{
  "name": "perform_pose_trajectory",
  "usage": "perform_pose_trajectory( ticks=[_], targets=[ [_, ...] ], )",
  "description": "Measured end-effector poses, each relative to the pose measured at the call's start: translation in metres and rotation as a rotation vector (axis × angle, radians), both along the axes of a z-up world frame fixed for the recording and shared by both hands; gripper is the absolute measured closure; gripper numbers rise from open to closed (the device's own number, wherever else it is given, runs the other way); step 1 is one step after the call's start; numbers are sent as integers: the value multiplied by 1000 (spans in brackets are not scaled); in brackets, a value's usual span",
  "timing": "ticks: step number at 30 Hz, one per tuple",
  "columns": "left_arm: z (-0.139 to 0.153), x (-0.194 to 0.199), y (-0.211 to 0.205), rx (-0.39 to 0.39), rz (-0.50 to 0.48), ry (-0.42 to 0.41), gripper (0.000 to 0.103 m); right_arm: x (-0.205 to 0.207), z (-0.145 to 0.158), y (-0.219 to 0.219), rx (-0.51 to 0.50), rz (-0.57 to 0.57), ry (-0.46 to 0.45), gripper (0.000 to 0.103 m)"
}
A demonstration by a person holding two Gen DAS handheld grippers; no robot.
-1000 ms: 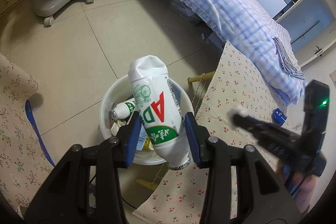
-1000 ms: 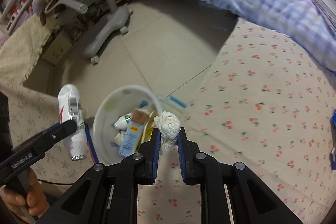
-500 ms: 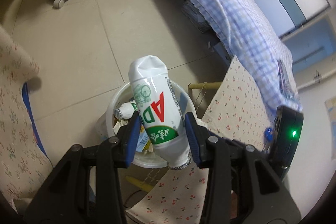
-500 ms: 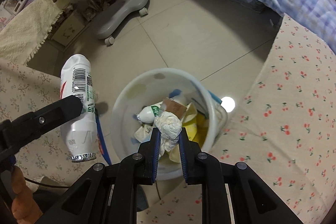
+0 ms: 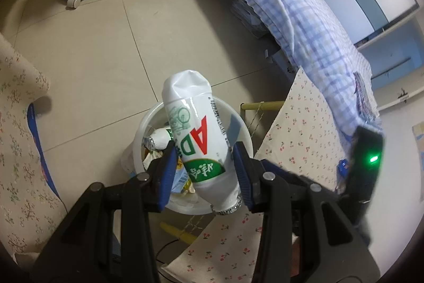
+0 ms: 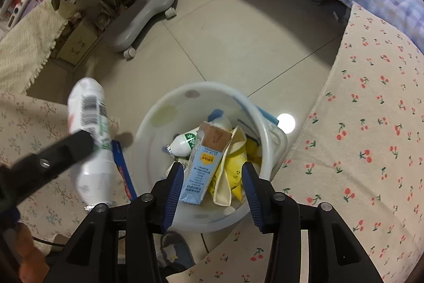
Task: Collect trash
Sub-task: 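Open both tools to drop the tissue and bottle into the bucket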
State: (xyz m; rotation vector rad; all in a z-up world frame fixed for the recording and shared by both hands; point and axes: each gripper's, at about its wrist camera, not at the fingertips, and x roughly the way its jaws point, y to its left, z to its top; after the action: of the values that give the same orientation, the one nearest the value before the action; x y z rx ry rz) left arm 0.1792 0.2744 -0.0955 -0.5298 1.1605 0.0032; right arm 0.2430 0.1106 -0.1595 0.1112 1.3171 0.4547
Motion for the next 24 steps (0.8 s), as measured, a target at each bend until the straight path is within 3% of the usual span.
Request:
perform_pose_trajectory(
  ticks=[11, 15, 18, 24],
  targets=[
    [-26, 24, -54, 185, -207, -43, 58, 3, 24, -46, 20, -122, -49, 50],
    [-35, 29, -65, 229, -246, -76, 41, 1, 32, -66, 27, -161, -64, 50],
    [-35, 28, -65, 216, -247, -60, 41, -2, 39, -79, 38, -180, -72, 50],
    [-14, 22, -67, 191, -224, -105, 41, -5, 49, -101, 46, -204, -86, 50]
  ],
)
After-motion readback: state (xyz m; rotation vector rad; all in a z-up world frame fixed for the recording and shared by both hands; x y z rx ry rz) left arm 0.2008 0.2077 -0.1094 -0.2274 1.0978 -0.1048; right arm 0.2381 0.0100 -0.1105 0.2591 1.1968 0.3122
